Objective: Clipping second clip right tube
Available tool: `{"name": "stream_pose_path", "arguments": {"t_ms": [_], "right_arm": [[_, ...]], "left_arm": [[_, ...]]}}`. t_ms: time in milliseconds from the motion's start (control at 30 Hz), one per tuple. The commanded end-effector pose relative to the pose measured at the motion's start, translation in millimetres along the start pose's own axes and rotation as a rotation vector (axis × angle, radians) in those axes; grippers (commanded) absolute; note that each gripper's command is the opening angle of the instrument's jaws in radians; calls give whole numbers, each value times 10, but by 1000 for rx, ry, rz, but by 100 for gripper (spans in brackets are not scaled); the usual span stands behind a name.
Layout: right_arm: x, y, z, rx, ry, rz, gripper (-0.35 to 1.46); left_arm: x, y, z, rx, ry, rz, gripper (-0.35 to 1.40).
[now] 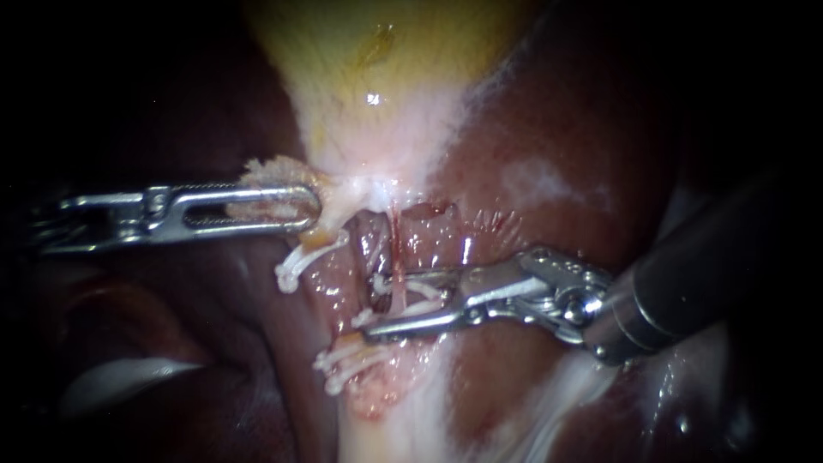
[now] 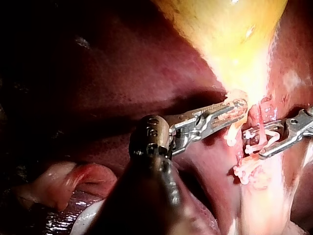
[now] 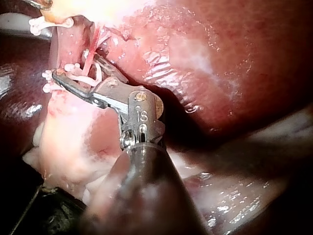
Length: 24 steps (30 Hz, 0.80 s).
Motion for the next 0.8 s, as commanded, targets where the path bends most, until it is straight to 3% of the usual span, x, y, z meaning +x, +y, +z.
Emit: {"name": "stream_pose_path", "arguments": {"t_ms": [33,500,800], "right_arm": [[0,0,1,-1,0,0,45],[1,-3,2,13,7,5,45],[6,-13,0,59,35,36,45]], "left_arm": [[0,0,0,0,0,0,-35],[0,-1,0,0,0,0,-35],[0,0,0,0,0,0,-35]]}}
